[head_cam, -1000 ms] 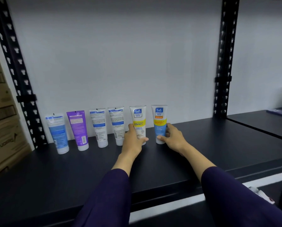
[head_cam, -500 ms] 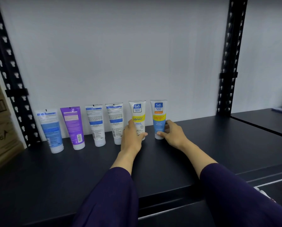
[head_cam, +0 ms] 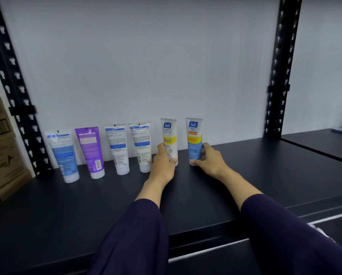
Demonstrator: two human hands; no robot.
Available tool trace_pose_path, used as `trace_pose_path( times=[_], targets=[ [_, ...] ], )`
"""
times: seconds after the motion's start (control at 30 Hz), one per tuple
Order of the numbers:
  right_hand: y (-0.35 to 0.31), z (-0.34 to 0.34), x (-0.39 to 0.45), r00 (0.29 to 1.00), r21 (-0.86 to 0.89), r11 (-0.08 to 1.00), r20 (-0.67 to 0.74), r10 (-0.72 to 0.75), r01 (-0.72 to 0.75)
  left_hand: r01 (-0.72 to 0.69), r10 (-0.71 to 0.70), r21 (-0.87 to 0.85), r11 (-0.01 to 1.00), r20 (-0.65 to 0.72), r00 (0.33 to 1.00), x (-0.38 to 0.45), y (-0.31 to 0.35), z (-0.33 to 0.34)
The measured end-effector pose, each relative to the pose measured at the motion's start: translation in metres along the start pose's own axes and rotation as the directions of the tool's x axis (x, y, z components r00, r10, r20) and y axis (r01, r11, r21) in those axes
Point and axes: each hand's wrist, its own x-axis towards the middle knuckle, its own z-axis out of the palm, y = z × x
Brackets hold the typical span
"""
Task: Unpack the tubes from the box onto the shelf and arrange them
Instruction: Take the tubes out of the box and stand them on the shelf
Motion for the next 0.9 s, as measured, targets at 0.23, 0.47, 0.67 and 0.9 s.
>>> trace_pose_path(
  times=[0.23,0.47,0.67,0.9],
  targets=[
    [-0.001,-0.001,-0.008,0.999,0.025,0.999,-0.021,0.025,-0.024,0.032,-0.032,-0.071,0.997,0.009,0.999,-0.011,0.004,-0.004],
    [-0.003,-0.004,-0.019,0.994,-0.056,0.996,-0.093,0.063,-0.069,0.033,-0.011,0.171,0.985,-0.132,0.991,-0.028,0.012,-0.013],
    [-0.004,-0.006,-0.032,0.996,-0.128,0.992,-0.094,0.002,-0.014,0.002,0.224,0.397,0.918,-0.521,0.823,-0.035,0.026,-0.031],
    [-0.003,-0.005,-0.032,1.000,-0.083,0.996,-0.015,0.024,-0.025,0.312,-0.208,0.234,0.921,-0.382,0.900,-0.034,0.003,-0.027]
  ],
)
